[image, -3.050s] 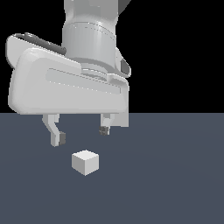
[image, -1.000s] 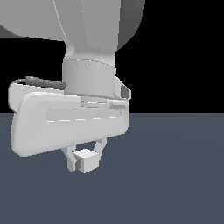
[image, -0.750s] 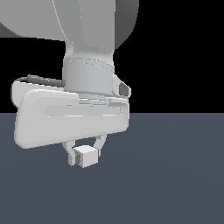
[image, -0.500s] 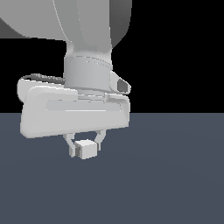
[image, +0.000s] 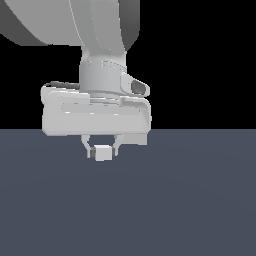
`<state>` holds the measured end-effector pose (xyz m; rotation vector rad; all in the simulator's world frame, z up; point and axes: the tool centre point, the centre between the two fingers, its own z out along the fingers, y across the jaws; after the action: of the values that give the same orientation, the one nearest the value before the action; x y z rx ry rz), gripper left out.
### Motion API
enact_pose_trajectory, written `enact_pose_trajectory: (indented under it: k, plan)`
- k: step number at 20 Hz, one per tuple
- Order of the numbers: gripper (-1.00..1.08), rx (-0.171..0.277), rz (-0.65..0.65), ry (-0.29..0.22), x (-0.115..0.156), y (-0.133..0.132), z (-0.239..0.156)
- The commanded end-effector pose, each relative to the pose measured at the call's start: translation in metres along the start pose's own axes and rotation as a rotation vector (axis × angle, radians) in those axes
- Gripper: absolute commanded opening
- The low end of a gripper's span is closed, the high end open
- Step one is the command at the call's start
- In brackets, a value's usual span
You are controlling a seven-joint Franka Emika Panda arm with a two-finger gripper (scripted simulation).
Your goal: Plug the charger into the wall socket.
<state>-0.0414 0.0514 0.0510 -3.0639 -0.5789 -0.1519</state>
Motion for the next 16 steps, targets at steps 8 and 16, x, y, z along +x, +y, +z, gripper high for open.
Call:
enact_pose_trajectory:
  k: [8, 16]
  plan:
    - [-1.0, -0.028, 0.282, 0.001, 0.03, 0.024, -0.02]
    - [-1.0, -0.049, 0.486, 0.0, 0.046, 0.047, -0.035]
